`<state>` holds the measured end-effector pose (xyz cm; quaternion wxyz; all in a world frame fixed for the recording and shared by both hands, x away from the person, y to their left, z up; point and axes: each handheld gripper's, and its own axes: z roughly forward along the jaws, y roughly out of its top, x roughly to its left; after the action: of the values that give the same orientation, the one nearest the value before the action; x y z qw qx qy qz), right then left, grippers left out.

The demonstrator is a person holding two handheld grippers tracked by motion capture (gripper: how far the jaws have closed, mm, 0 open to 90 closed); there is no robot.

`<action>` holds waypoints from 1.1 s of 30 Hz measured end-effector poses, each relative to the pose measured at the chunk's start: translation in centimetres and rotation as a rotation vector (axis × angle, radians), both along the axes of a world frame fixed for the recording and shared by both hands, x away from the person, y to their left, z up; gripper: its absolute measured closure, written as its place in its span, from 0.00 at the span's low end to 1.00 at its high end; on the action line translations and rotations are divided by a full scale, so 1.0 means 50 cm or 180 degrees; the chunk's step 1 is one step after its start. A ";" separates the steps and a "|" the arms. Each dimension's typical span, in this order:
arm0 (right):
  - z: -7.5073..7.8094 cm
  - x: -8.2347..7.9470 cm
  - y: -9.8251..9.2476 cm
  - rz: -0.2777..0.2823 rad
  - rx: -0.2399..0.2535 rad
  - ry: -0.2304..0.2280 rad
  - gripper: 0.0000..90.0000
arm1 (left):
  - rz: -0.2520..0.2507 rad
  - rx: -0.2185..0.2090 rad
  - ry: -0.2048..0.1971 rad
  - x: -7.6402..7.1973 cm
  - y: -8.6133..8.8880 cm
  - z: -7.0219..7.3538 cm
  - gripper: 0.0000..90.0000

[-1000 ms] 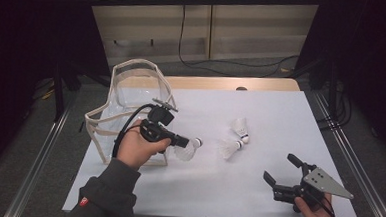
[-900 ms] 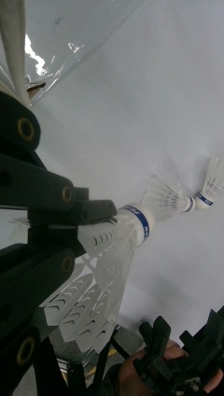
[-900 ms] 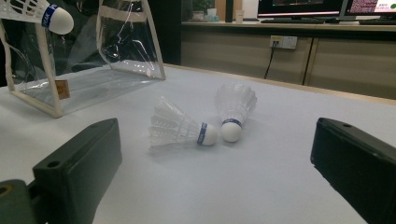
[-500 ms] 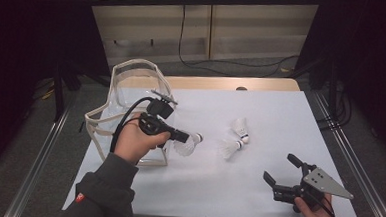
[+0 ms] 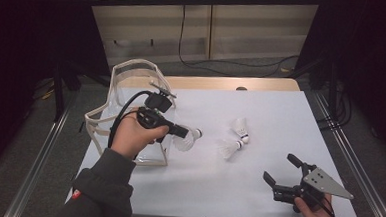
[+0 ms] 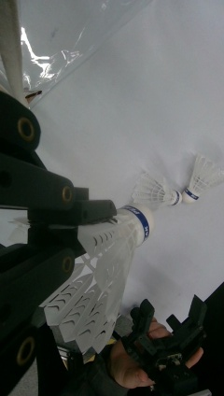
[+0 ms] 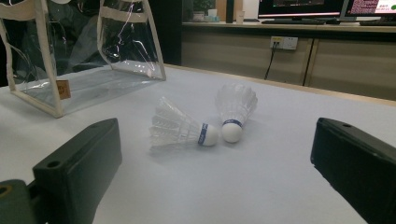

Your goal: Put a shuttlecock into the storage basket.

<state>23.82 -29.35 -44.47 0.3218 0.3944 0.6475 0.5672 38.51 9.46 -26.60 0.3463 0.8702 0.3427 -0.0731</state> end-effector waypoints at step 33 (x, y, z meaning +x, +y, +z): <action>0.001 -0.001 0.001 0.0015 -0.0001 0.0001 0.02 | 0.0056 -0.0026 -0.0027 0.019 0.004 0.064 1.00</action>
<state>23.77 -29.31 -44.44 0.3203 0.3929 0.6486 0.5678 39.44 9.68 -23.39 0.3519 0.8660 0.3487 -0.0678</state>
